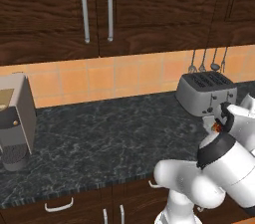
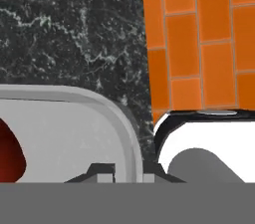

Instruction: Take the meat container that has the shrimp and place it on the second highest rack of the freezer. Then take the vegetable container that has the bell pepper and carrot and place it on the highest rack of the freezer.

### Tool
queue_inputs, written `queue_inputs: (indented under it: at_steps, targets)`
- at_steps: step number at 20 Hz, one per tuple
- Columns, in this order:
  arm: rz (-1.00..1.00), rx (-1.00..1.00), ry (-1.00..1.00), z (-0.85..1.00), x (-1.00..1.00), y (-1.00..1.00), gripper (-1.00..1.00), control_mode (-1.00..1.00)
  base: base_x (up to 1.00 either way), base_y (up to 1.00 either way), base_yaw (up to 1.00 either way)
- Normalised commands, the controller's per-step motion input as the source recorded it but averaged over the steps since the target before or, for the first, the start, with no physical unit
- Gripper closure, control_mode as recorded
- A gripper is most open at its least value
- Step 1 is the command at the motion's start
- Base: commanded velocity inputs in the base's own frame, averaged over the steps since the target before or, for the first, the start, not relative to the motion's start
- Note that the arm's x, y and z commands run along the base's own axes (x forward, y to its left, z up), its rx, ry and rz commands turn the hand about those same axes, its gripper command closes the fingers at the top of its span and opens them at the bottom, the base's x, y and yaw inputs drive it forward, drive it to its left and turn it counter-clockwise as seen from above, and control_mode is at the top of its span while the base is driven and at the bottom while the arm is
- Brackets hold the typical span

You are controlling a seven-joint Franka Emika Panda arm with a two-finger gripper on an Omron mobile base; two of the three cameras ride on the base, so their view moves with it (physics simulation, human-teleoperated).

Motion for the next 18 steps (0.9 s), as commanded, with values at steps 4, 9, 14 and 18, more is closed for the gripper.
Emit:
queue_inputs:
  at_steps: [4, 9, 14, 18]
  targets:
    - [-0.06, 0.0, 0.0, 0.54, -0.33, 0.36, 1.0, -1.0, 0.0, 0.0, 0.0]
    - [-0.01, 0.0, -0.01, 0.52, -0.4, 0.75, 1.0, -1.0, 0.0, 0.0, 0.0]
    - [0.0, -0.02, -0.02, 0.55, -0.31, 0.89, 1.0, -1.0, 0.0, 0.0, 0.0]
    - [0.0, 0.0, -0.1, 0.76, -0.19, 0.75, 1.0, -1.0, 0.0, 0.0, 0.0]
